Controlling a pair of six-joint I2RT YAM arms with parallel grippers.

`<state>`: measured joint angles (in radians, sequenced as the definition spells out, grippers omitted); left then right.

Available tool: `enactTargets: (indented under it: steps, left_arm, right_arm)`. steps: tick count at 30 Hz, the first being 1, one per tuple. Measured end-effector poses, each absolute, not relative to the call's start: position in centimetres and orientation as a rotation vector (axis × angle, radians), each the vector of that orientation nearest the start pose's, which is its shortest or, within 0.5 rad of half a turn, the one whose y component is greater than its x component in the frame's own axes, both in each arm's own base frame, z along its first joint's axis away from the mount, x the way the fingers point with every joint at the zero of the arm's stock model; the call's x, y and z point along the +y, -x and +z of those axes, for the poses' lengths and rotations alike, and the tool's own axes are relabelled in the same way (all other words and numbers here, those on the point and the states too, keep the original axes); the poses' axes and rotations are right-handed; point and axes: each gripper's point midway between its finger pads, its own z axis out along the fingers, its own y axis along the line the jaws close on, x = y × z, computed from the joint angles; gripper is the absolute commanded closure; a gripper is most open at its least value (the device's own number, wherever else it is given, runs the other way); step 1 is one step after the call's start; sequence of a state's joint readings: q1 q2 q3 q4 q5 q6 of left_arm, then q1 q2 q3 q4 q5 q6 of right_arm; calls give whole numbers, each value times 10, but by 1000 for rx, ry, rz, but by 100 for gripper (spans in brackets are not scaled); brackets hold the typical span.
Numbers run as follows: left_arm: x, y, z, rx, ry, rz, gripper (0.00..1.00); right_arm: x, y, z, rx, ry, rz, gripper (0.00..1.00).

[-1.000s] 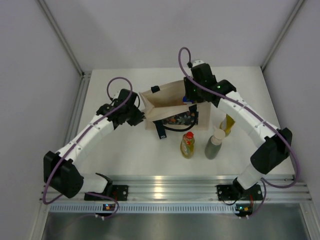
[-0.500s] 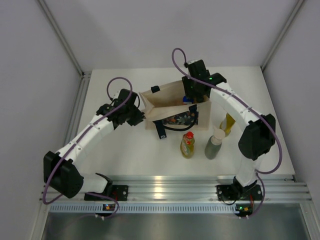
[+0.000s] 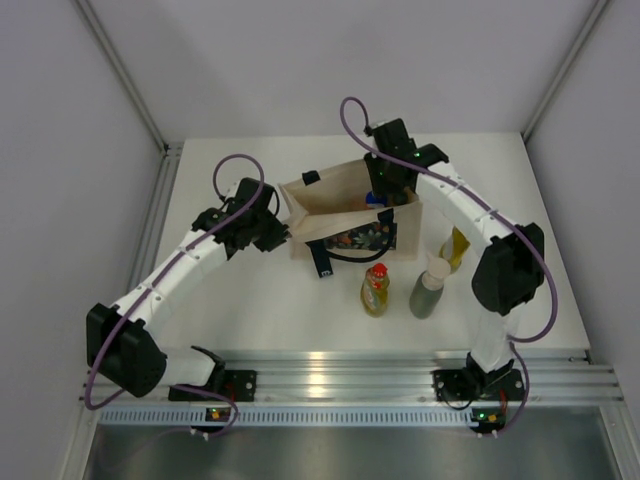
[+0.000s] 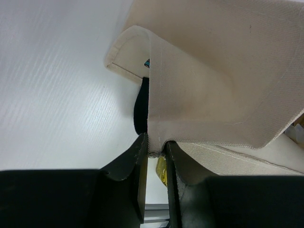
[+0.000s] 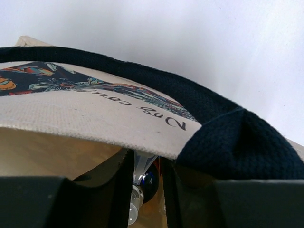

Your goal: Take the personal care products out of the canvas bag

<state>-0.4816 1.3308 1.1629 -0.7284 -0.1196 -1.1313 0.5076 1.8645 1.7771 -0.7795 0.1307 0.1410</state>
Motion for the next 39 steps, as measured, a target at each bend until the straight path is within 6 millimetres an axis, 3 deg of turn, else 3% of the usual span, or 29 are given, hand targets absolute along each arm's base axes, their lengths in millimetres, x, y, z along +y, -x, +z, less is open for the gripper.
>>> enactTargets:
  steps: [5, 13, 24, 30, 39]
  left_arm:
    - [-178, -305, 180, 2390, 861, -538, 100]
    - [-178, -305, 180, 2389, 861, -537, 100]
    - [-178, -305, 180, 2389, 862, -537, 100]
    - [-178, -306, 179, 2391, 863, -535, 100]
    - [-179, -307, 179, 2391, 863, -534, 100]
  right_arm:
    - [217, -424, 189, 2403, 399, 131, 99]
    - [228, -422, 200, 2390, 437, 113, 100]
    - [257, -426, 262, 2236, 477, 181, 100]
    - [267, -415, 275, 2199, 566, 164, 100]
    - [281, -386, 328, 2066, 674, 183, 100]
